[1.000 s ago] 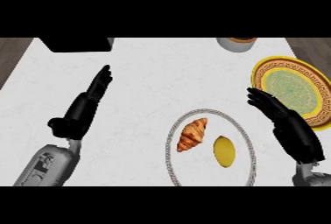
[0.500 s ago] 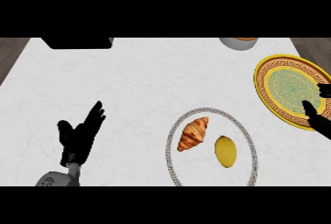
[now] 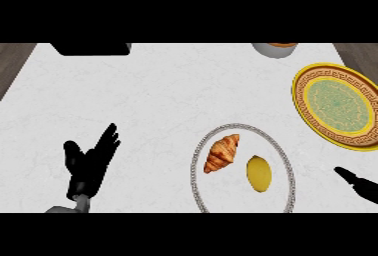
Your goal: Pick the lemon from the placemat and place it in the plate
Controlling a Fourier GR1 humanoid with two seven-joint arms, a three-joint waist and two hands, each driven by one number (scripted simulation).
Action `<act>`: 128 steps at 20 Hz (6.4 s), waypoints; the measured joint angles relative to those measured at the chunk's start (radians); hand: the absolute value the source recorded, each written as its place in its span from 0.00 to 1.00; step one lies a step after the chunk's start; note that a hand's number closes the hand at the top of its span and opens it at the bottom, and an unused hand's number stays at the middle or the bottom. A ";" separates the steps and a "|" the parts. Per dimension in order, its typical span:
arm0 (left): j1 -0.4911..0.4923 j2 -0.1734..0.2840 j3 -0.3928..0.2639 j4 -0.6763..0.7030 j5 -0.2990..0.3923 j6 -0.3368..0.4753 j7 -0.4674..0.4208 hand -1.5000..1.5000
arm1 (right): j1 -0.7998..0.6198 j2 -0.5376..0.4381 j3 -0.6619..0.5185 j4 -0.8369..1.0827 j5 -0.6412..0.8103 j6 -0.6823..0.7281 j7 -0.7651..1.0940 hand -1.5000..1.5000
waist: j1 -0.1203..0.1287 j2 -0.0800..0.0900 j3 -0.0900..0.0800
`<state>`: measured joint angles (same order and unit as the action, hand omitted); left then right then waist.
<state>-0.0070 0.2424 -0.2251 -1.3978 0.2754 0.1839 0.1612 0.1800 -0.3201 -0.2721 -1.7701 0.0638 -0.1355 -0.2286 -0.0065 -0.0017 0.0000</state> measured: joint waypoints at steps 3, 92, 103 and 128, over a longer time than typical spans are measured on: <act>0.008 -0.009 -0.011 -0.021 -0.008 0.011 0.015 0.50 | 0.037 -0.084 0.036 -0.031 0.065 0.066 0.084 0.00 | 0.004 0.001 -0.001; 0.031 -0.141 0.176 -0.026 -0.173 -0.145 0.054 0.50 | 0.273 0.023 0.513 -0.359 0.592 -0.171 0.180 1.00 | -0.007 0.000 0.001; 0.020 -0.152 0.167 -0.018 -0.183 -0.152 0.053 0.50 | -0.027 -0.028 0.113 0.025 0.171 -0.129 0.018 1.00 | 0.012 0.003 0.001; -0.022 -0.166 0.139 -0.036 -0.199 -0.174 0.077 0.50 | -0.819 -0.340 -0.068 1.420 0.271 -0.114 -0.326 0.00 | 0.085 0.031 0.005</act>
<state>-0.0290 0.0759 -0.0861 -1.4341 0.0760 0.0096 0.2378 -0.6394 -0.6596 -0.3400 -0.3500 0.3349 -0.2494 -0.5548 0.0784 0.0293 0.0053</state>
